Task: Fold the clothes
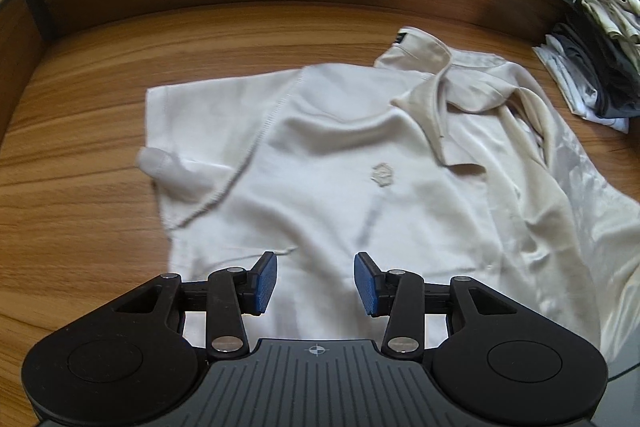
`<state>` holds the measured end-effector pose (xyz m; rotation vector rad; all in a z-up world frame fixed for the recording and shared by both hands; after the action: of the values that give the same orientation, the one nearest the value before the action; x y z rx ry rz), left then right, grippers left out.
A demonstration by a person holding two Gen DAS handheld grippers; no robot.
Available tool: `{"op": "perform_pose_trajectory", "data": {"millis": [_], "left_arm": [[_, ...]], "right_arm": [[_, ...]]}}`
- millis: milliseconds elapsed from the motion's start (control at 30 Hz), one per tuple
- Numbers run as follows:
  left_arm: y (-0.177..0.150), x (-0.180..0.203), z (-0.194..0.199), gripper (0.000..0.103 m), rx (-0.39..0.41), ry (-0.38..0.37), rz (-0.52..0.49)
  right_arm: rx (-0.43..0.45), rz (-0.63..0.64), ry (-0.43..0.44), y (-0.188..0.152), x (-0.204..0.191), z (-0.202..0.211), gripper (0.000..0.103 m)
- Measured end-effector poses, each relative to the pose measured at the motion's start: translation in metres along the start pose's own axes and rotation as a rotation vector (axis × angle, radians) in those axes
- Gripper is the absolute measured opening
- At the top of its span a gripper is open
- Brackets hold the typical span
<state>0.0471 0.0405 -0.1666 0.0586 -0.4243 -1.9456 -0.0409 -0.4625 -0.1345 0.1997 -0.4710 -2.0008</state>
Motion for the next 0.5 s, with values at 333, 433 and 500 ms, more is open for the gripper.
{"op": "perform_pose_trajectory", "data": {"millis": [333, 433, 500], "left_arm": [[0.017, 0.007, 0.005, 0.046, -0.025, -0.022, -0.012], [0.024, 0.005, 0.011, 0.046, -0.037, -0.019, -0.050], [0.029, 0.003, 0.014, 0.046, -0.045, -0.008, -0.077]], "right_arm": [[0.009, 0.143, 0.316, -0.016, -0.106, 0.070, 0.001], [-0.027, 0.192, 0.386, -0.041, -0.153, 0.077, 0.001], [-0.049, 0.225, 0.416, -0.059, -0.183, 0.080, 0.001]]}}
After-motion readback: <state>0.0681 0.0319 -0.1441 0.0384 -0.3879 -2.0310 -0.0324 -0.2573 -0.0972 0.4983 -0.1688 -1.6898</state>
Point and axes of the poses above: each gripper's, at about its wrist camera, not at the fingertips, and z roughly against the way its jaws point, x to its right, y to its top, the point moved 7 cm from there along -z, roughly the way its jaws point, and after that the axes turned 7 degrees about -x, right-handed, at the moved point
